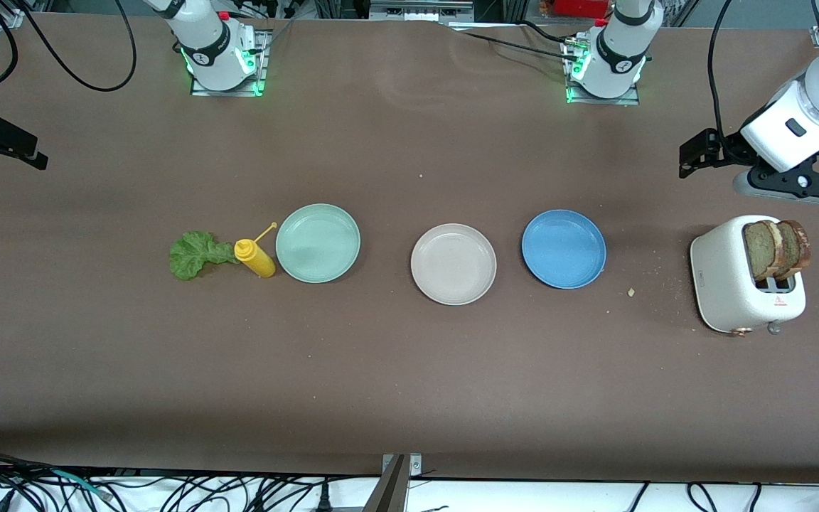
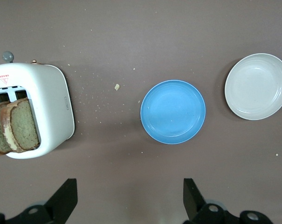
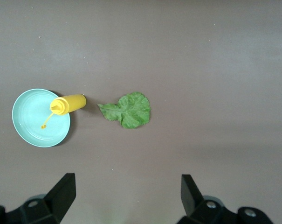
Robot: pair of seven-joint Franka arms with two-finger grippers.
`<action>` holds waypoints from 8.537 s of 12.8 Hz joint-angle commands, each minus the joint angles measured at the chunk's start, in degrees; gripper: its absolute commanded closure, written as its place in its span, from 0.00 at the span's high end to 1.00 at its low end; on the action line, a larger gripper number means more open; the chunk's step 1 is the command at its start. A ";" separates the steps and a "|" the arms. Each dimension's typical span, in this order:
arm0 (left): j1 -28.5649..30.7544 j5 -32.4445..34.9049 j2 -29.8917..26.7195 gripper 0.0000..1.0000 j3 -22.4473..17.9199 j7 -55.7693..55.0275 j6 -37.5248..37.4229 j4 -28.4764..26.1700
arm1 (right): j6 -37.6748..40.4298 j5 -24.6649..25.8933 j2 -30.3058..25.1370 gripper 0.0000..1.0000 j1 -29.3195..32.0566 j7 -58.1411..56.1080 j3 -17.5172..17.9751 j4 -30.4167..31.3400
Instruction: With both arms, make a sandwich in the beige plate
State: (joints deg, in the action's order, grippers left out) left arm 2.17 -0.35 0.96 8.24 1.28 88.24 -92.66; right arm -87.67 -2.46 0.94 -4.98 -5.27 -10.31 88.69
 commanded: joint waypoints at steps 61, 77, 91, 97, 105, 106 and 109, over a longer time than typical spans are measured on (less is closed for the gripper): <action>0.91 0.97 -0.96 1.00 0.46 0.48 -0.26 -0.85 | 0.65 0.35 1.69 1.00 0.50 -0.44 4.16 -0.62; 17.42 8.00 8.01 1.00 0.37 14.01 23.63 -12.17 | 1.18 0.26 3.19 1.00 0.06 -0.44 4.69 -0.62; 21.82 8.00 7.22 0.00 0.46 16.39 34.11 -22.21 | 4.52 2.11 2.92 1.00 -1.26 -0.53 12.77 -0.45; 21.74 8.17 6.25 0.00 0.81 16.12 24.83 -15.12 | 5.22 2.29 3.01 1.00 -3.80 -0.97 13.30 -0.27; 21.03 7.65 6.42 0.00 13.53 9.83 4.66 0.64 | 6.45 2.11 2.92 1.00 -3.72 -1.41 13.13 -0.19; 20.95 7.04 6.77 0.00 17.38 6.75 4.40 0.64 | 6.54 1.94 2.92 1.00 -3.72 -1.41 13.04 -0.27; 17.27 6.68 10.80 0.00 26.11 -3.18 3.35 0.55 | 6.81 1.58 2.92 1.00 -3.63 -1.32 12.77 -0.27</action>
State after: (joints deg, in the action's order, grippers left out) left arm 21.73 6.21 8.35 31.30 3.30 92.97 -93.46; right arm -81.96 -1.15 4.16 -8.57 -6.41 2.64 88.78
